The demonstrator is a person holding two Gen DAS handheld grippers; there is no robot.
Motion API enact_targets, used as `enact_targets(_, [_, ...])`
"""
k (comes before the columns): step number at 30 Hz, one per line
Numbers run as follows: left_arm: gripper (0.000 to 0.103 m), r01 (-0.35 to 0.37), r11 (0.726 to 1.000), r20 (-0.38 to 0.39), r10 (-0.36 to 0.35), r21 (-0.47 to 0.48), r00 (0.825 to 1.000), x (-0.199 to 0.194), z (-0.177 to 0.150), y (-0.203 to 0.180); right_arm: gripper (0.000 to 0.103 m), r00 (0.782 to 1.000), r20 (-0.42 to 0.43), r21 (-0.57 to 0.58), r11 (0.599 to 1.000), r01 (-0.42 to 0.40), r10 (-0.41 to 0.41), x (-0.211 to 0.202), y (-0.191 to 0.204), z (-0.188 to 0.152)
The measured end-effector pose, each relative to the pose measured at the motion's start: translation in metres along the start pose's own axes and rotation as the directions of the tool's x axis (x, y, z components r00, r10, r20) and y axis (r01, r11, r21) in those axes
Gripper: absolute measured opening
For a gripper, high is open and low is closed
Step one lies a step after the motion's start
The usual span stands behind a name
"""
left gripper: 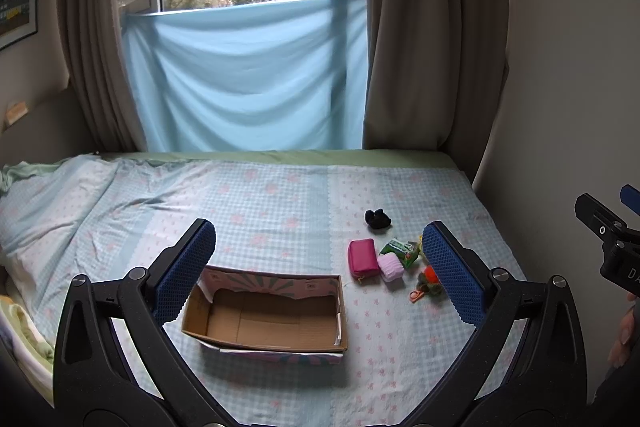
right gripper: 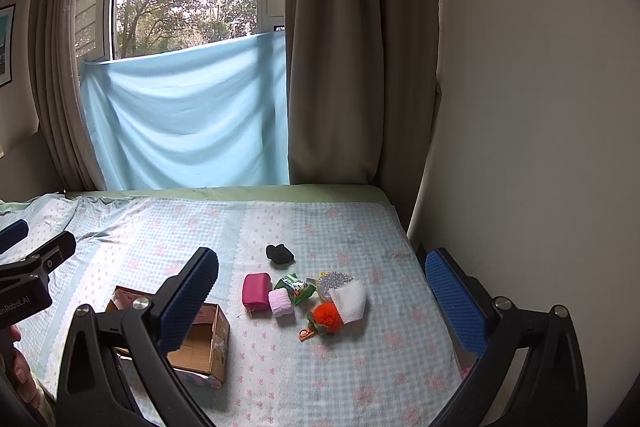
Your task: Organize soft objects
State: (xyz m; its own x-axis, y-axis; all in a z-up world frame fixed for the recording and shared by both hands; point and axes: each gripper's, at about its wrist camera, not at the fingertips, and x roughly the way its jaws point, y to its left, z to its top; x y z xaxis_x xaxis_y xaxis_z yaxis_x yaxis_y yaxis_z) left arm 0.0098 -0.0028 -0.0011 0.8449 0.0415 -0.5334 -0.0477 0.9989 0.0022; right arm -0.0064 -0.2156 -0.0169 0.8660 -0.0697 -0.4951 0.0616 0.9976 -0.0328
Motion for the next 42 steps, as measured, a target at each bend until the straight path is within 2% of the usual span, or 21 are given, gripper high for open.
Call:
enact_targets(20, [0.102,0.004,1.000,-0.005,-0.004,-0.006,1.000,0.002,0.000,0.003,0.103,1.000,0.000,0.000,1.000,-0.001,0.001,0.000,0.000,0.000])
enact_targets(26, [0.103,0.009,1.000,-0.018,-0.009,-0.010,1.000,0.006,0.001,0.007,0.103,1.000,-0.006,-0.002,1.000,-0.001,0.001,0.001,0.005,0.000])
enact_targets(30, [0.102,0.017,1.000,-0.053,-0.017,-0.011,0.998,0.015,0.009,0.011,0.103,0.999,-0.039,0.011,1.000,-0.006,0.006,0.009,0.006,0.007])
enact_targets(33, [0.102,0.035,0.999,-0.102,-0.035,0.005,0.994,0.036,0.019,0.011,0.103,0.997,-0.072,0.030,1.000,0.001,0.001,0.024,0.005,0.010])
enact_targets(36, [0.102,0.075,0.997,-0.179,-0.072,0.011,0.981,0.076,0.026,0.008,0.103,0.992,-0.124,0.068,0.998,0.009,-0.001,0.049,-0.001,0.005])
enact_targets(39, [0.103,0.121,0.992,-0.253,-0.111,0.022,0.961,0.127,0.028,-0.001,0.103,0.982,-0.187,0.114,0.993,0.021,0.001,0.085,-0.013,-0.003])
enact_targets(42, [0.102,0.154,0.988,-0.342,-0.136,0.024,0.930,0.191,0.023,-0.017,0.103,0.967,-0.255,0.141,0.989,0.041,-0.004,0.129,-0.028,-0.016])
